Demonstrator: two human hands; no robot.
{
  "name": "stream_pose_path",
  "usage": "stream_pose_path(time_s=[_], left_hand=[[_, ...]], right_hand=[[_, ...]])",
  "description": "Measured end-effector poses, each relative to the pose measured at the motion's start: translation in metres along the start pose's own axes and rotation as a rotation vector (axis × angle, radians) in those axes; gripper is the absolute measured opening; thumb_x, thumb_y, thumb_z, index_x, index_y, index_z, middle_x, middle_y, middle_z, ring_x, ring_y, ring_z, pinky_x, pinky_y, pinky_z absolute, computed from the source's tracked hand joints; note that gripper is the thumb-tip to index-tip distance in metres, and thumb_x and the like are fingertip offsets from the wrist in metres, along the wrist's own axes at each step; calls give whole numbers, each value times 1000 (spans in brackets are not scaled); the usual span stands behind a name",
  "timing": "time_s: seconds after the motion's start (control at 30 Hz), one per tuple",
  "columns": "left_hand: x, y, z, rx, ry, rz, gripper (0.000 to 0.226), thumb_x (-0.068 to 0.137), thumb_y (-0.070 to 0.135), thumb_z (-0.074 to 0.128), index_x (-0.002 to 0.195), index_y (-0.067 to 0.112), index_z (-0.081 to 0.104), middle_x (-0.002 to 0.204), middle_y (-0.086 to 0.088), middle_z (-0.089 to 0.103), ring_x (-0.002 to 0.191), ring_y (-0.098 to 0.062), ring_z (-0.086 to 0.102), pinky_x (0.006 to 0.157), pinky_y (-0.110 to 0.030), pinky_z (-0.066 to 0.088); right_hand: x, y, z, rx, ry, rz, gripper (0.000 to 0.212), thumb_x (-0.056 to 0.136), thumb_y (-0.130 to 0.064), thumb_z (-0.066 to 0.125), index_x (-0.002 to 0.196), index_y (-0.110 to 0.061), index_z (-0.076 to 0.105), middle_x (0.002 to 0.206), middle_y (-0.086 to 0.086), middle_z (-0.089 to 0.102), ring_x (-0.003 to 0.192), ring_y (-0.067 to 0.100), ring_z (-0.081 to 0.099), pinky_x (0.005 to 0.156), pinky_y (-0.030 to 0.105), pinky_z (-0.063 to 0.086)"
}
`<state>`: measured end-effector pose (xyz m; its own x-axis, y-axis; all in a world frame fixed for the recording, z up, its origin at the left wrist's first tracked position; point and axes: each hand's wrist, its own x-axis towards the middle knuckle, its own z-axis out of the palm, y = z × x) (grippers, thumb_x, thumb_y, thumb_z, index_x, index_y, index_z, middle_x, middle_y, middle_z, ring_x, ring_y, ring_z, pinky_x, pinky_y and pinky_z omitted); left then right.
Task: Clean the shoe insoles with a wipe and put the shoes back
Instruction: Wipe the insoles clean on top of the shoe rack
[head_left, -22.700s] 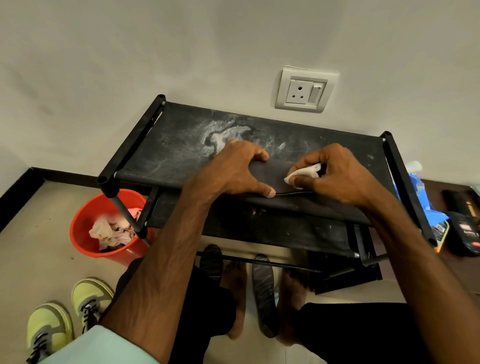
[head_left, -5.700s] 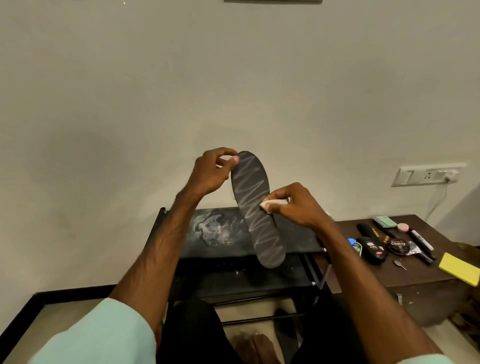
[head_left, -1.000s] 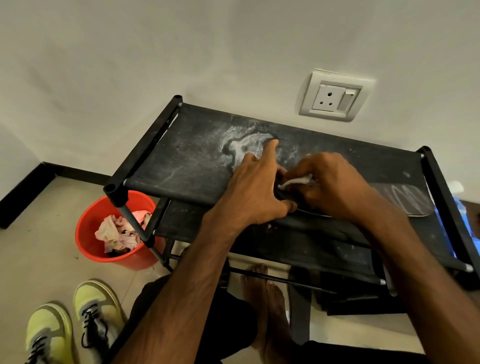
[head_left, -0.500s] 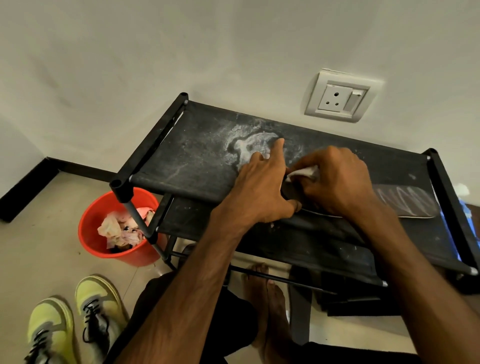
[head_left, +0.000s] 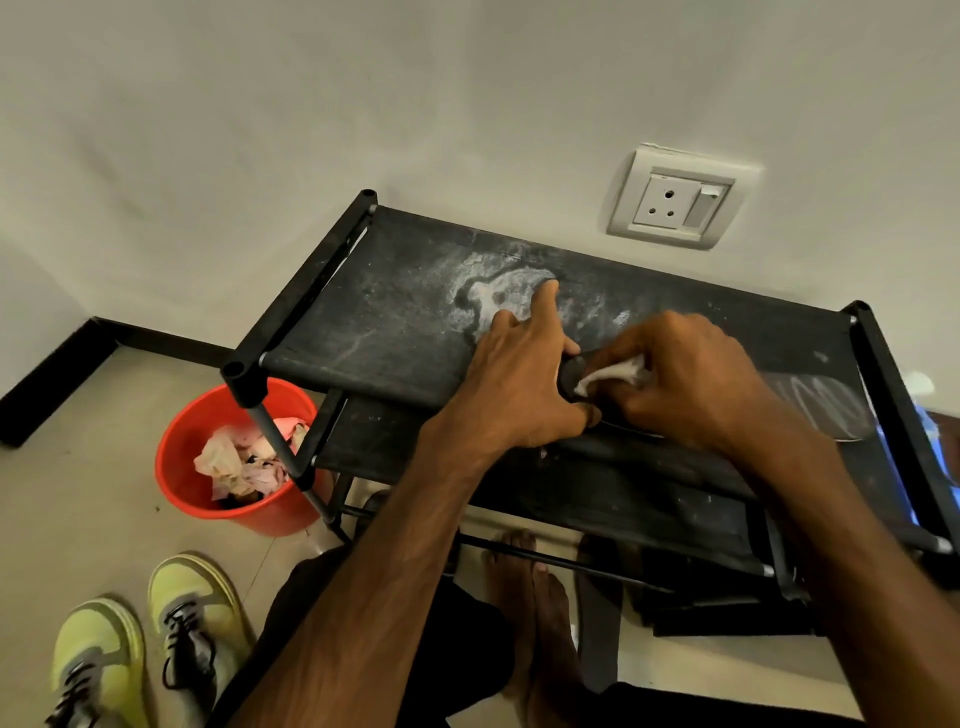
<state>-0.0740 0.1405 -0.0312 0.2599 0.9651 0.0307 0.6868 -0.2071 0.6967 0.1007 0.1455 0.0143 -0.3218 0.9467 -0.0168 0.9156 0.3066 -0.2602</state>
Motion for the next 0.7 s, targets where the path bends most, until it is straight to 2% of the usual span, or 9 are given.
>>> stream_pose_path(time_s=[0.1,0.17,0.3,0.4,0.5,0.6,0.7], left_hand=[[0,0,0,6,-8,-5,130,70,39,88,159,18,-5,128,16,63,134,-20,33,114,-43,28],[-1,-1,0,9,-9,-6,131,71,39,87,159,18,-7,128,15,63,136,-21,32,115,-44,27],[-1,-1,2,-6,-11,-28,133,70,32,88,158,23,-11,126,7,63,135,-23,32,114,-46,29],[0,-1,2,-18,-20,-53,137,67,27,88,156,27,-15,127,-3,61,134,-26,33,114,-49,32],[0,0,2,-17,-15,-36,135,69,33,88,156,25,-15,127,3,64,139,-27,30,117,-51,27],[0,1,2,-6,-13,-21,136,70,37,88,156,22,-16,128,9,65,142,-28,28,120,-52,22],[0,0,2,-6,-1,-20,136,70,36,88,156,23,-16,125,8,65,140,-28,30,118,-51,25]], right_hand=[[9,4,5,-29,138,124,19,83,-34,76,99,-42,80,91,-2,77,85,24,69,73,36,55],[13,4,7,9,157,160,18,83,-32,75,99,-39,81,91,1,77,87,27,70,76,39,57],[16,-9,14,-19,117,80,22,79,-31,77,100,-36,81,89,4,77,85,29,70,70,36,53],[17,-17,16,-56,77,8,27,78,-33,80,105,-38,80,94,1,77,85,26,70,70,34,51],[18,-8,14,-68,140,61,21,81,-38,78,102,-37,81,90,1,77,83,26,69,70,36,52],[18,0,12,-88,201,155,20,83,-37,75,103,-35,81,95,6,76,90,31,68,75,40,54],[21,-5,15,-142,197,117,23,83,-34,76,106,-31,80,101,10,73,95,32,66,76,41,53]])
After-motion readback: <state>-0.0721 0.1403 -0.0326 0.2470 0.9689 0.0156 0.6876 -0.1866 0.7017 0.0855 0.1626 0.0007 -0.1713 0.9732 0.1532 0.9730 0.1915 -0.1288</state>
